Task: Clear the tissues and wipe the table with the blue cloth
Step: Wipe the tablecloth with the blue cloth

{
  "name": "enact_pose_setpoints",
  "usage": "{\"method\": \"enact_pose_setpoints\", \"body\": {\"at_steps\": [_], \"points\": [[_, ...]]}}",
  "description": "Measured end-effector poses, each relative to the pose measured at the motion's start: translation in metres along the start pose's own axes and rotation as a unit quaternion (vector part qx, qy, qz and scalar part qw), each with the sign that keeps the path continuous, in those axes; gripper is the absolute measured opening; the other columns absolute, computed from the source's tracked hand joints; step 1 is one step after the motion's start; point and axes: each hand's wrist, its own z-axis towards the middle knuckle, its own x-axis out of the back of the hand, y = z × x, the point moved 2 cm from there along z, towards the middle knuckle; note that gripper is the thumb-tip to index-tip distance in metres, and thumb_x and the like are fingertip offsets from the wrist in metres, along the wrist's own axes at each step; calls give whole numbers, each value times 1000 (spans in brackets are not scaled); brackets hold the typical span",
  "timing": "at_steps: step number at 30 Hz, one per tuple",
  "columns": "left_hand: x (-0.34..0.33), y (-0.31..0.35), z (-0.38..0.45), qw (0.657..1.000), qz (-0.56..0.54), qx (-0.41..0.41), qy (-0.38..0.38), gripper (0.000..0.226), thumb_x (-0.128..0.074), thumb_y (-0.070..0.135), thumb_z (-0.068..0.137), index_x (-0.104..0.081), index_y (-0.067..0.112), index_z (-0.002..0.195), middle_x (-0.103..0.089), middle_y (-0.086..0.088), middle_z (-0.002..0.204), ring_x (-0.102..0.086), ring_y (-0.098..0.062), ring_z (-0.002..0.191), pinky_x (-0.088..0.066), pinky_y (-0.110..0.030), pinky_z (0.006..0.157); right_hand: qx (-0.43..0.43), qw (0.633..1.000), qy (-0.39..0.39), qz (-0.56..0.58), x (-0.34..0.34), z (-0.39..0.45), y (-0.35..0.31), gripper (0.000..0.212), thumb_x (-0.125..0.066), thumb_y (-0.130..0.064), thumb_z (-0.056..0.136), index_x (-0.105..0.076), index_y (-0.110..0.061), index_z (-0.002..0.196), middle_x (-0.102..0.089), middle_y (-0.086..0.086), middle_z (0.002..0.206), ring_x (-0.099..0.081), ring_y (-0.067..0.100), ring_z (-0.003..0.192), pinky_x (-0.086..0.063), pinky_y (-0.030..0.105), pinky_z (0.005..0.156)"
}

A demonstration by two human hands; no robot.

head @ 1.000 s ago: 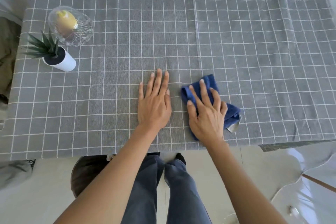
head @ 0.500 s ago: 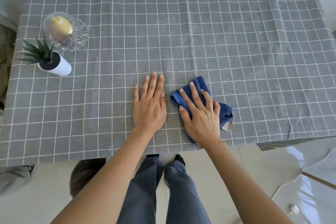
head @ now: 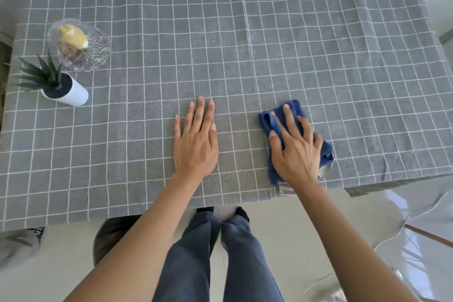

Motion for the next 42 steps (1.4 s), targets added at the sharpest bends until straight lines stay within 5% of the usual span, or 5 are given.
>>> {"method": "enact_pose_setpoints", "body": {"at_steps": [10, 17, 23, 29, 42], "points": [[-2, -1, 0, 1000, 13, 2, 7, 54, -5, 36, 101, -3, 27, 154, 3, 7, 161, 7, -10, 147, 12, -37, 117, 70, 997, -7, -5, -5, -12, -10, 48, -28, -48, 95, -41, -41, 141, -25, -10, 156, -28, 23, 135, -20, 40, 101], [-3, -2, 0, 1000, 13, 0, -3, 55, -4, 36, 100, 2, 26, 154, 7, 5, 161, 9, -12, 148, 9, -41, 119, -96, 995, 14, 32, -3, 2, 3, 51, -21, -49, 93, -33, -46, 143, -15, -13, 159, -21, 24, 138, -16, 43, 106], [-3, -1, -1, 1000, 4, 5, 4, 54, -9, 35, 102, -3, 25, 154, 3, 5, 161, 5, -13, 149, 4, -43, 120, 101, 995, -4, 8, -15, -3, -45, 49, -28, -48, 94, -41, -41, 141, -20, -9, 158, -27, 22, 134, -22, 42, 100], [0, 0, 3, 1000, -18, 9, -14, 53, -8, 35, 102, 0, 26, 154, 5, 7, 160, 7, -11, 148, 4, -44, 120, -41, 998, 17, 50, -8, 42, -33, 49, -25, -47, 95, -36, -43, 142, -17, -11, 159, -25, 25, 136, -18, 41, 105], [23, -35, 170, 1000, 13, -3, -8, 53, -11, 37, 104, 1, 23, 153, 8, 0, 161, 9, -17, 148, 15, -40, 112, -26, 993, 43, 108, -9, 102, -86, 46, -31, -41, 99, -35, -40, 145, -19, -1, 159, -24, 24, 135, -18, 40, 104]]}}
